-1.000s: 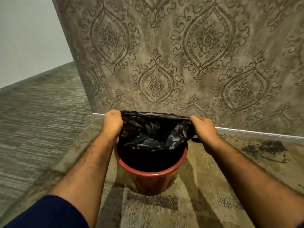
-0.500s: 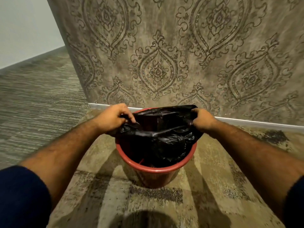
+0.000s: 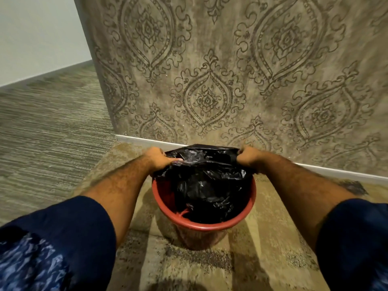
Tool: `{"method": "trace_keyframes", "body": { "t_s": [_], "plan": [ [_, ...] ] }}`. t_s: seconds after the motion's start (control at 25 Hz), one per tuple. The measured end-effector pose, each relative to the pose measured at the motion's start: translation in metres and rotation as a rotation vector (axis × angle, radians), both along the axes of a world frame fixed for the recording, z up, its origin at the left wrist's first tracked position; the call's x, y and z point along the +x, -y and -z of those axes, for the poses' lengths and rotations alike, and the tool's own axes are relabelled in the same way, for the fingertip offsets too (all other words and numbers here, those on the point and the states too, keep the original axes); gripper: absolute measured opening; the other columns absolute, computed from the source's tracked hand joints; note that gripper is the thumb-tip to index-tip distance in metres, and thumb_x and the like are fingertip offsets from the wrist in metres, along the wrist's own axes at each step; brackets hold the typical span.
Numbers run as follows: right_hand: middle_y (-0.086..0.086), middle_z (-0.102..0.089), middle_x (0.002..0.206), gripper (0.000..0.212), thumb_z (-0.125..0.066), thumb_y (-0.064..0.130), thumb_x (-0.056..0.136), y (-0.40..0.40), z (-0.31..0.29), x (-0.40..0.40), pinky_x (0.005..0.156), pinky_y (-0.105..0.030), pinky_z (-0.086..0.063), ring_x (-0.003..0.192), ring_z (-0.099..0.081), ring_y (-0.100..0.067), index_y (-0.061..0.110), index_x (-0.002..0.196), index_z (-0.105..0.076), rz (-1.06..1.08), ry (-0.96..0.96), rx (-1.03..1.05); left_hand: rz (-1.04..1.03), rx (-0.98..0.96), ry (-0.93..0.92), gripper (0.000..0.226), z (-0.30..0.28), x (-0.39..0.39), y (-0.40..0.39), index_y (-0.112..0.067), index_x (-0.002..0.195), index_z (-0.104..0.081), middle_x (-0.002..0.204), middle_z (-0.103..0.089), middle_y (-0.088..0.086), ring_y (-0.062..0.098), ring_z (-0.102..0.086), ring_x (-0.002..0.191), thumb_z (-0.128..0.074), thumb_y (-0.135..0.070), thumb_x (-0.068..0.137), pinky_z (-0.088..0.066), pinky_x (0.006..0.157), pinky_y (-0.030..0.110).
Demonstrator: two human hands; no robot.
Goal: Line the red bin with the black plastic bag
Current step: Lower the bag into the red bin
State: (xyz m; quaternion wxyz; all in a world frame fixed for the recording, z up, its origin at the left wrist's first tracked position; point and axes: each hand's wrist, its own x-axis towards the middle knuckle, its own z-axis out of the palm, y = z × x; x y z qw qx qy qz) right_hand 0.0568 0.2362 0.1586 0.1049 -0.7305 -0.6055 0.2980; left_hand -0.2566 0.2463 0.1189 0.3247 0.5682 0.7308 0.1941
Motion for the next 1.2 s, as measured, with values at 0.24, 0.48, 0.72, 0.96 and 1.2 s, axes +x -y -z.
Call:
{"method": "trace_keyframes", "body": {
  "t_s": [0.24,0.48,0.72,0.96,1.2],
  "plan": [
    [-0.018,-0.078,0.105,0.026,-0.062,0.003,0.096,-0.003,0.008,0.01,0.06,-0.032,-0.062,0.083,-0.075,-0.03,0.009,0.117,-0.076,-0.024,-0.156,-0.022,0.121,0.029,0.245,0.061,0.004,0.002,0.007,-0.005,0.14,-0.063,0.129,-0.074,0.014,0.028,-0.074,0.112,-0.085,-0.002,0.083,-0.061,0.099,0.036],
    [-0.011,-0.068,0.082,0.009,-0.068,0.003,0.09,-0.009,0.017,0.0,0.061,-0.029,-0.047,0.071,-0.061,-0.021,0.009,0.083,-0.071,-0.005,-0.262,0.045,0.089,-0.022,0.361,0.072,-0.006,0.013,0.005,-0.012,0.137,-0.067,0.126,-0.076,0.01,0.028,-0.075,0.111,-0.093,-0.014,0.07,-0.059,0.106,0.045],
    [-0.012,-0.072,0.078,0.019,-0.063,0.006,0.085,0.015,0.042,0.03,0.052,-0.021,-0.046,0.058,-0.065,-0.022,0.008,0.102,-0.072,0.055,-0.259,-0.135,0.042,-0.265,0.479,0.017,-0.004,0.011,0.029,-0.01,0.085,-0.073,0.061,-0.078,0.001,0.009,-0.072,0.047,-0.076,-0.024,0.095,-0.058,0.047,0.02],
    [-0.004,-0.073,0.138,0.115,-0.093,0.0,0.065,0.068,0.049,0.064,0.106,-0.057,-0.058,0.116,-0.075,-0.022,0.031,0.162,-0.04,-0.035,-0.692,0.01,0.068,-0.131,0.622,0.073,0.013,-0.026,0.068,-0.028,0.128,-0.069,0.114,-0.082,0.003,0.013,-0.074,0.083,-0.092,-0.02,0.06,-0.058,0.079,0.033],
    [0.008,-0.038,0.162,0.121,-0.096,0.061,0.063,0.126,0.064,0.082,0.119,-0.043,-0.045,0.145,-0.047,-0.013,0.036,0.166,-0.037,-0.26,-0.298,0.427,0.17,0.173,0.306,0.104,0.028,-0.037,0.119,-0.032,0.154,-0.046,0.152,-0.057,-0.002,0.015,-0.061,0.132,-0.098,-0.041,0.065,-0.055,0.104,0.043]
  ]
}}
